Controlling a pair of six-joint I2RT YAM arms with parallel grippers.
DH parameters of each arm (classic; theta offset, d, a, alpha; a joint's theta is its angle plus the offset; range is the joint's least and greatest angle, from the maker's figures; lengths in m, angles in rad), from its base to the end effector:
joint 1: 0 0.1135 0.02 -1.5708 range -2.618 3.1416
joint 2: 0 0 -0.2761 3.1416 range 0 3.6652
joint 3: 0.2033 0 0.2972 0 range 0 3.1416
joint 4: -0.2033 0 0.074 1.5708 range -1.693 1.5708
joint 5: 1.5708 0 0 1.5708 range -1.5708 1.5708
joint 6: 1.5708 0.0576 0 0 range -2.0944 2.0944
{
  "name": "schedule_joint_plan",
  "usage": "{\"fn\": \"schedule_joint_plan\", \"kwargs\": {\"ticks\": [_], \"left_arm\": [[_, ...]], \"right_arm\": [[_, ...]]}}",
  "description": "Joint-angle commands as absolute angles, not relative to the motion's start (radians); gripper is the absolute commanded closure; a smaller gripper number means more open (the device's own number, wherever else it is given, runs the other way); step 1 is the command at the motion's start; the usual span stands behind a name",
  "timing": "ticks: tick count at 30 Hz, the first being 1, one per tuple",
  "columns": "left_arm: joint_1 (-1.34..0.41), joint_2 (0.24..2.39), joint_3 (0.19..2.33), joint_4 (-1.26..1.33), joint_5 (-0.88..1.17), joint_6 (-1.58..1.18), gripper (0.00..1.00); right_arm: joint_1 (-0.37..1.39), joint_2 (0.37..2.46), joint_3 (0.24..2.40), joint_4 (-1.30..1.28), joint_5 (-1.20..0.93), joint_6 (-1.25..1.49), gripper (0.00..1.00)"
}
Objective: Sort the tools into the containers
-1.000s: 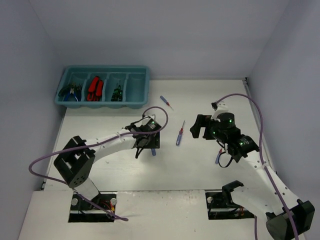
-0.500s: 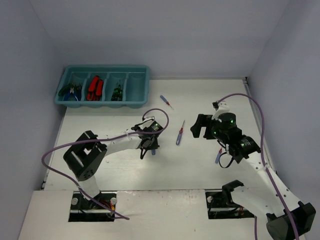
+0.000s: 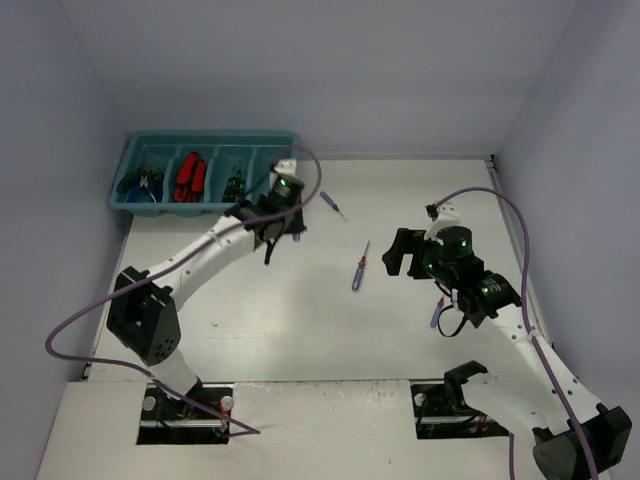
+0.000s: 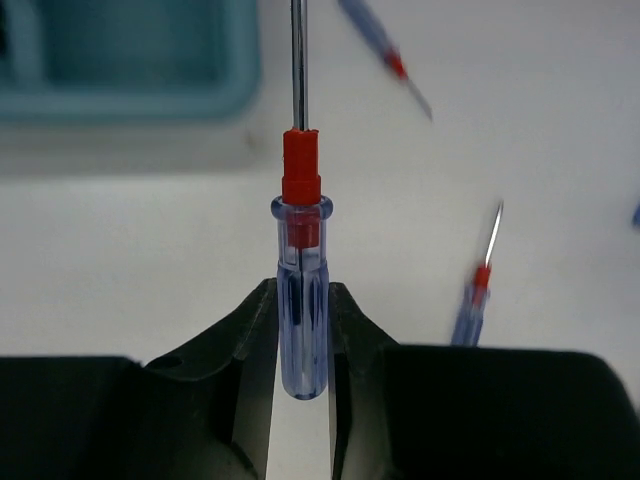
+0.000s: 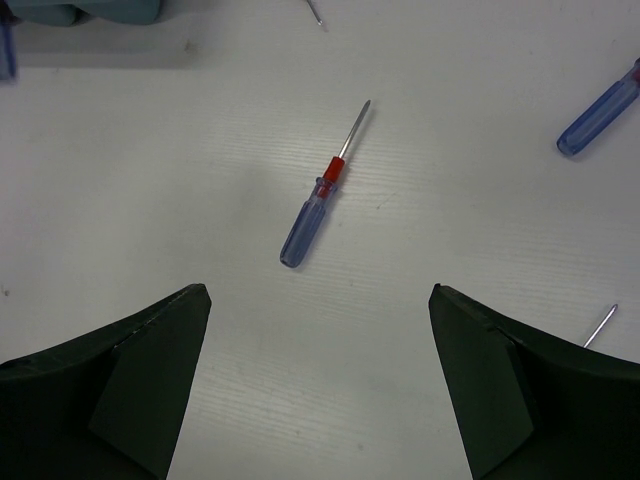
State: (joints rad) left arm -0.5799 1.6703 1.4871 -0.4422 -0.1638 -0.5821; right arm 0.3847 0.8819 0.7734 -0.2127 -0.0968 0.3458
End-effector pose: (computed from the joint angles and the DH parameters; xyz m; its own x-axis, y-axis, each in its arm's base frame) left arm 0.3821 -0.2391 0.3176 -0.6455 -0.2256 -0.7297 0.0900 0.9263 -0.3660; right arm 0.2435 0.1046 0.3133 -0.4307 0.1896 -0.8823 -0.3322 0.8757 0.3503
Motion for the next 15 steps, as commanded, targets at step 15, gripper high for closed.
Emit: {"fn": "schedule_joint_plan", "kwargs": {"ticks": [15], "left_arm": [[-0.287, 2.341, 2.329, -0.426, 0.049, -0.206, 0.69]], "right_arm": [[0.376, 0.931, 0.789, -0.16, -0.086, 0.344, 0.11]]}}
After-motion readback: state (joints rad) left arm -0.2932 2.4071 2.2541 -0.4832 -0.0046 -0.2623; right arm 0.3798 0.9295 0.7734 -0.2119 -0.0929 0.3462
